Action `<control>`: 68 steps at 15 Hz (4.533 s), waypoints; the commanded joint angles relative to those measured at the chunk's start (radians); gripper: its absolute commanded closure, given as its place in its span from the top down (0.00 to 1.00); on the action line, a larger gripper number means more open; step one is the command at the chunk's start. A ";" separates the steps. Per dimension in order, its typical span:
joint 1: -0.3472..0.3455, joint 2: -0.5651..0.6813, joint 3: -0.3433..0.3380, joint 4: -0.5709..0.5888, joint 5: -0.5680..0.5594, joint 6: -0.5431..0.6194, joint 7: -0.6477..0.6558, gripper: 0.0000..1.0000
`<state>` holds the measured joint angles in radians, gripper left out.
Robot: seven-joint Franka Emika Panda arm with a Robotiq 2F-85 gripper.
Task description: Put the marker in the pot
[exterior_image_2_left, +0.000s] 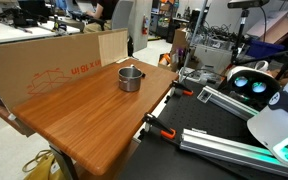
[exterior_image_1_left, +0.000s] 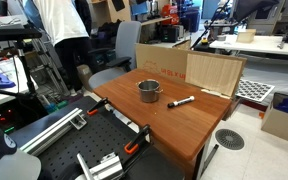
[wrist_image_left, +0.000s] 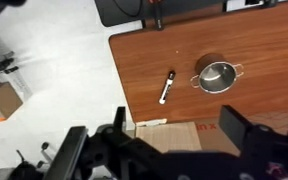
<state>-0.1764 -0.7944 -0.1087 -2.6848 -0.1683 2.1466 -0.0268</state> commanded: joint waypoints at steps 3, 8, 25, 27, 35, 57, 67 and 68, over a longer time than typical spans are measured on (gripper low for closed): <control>0.002 0.000 -0.002 0.002 -0.001 -0.002 0.002 1.00; 0.002 0.000 -0.002 0.002 -0.001 -0.002 0.002 1.00; 0.002 0.000 -0.002 0.002 -0.001 -0.002 0.002 1.00; 0.011 0.006 -0.007 -0.002 0.019 0.015 0.008 1.00; 0.026 0.114 -0.017 0.017 0.121 0.087 0.041 1.00; 0.080 0.992 0.017 0.473 0.276 0.264 0.292 1.00; 0.111 1.311 -0.021 0.695 0.250 0.280 0.440 1.00; 0.114 1.337 -0.026 0.712 0.249 0.278 0.448 1.00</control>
<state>-0.0919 0.4669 -0.1019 -2.0435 0.0824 2.4381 0.3710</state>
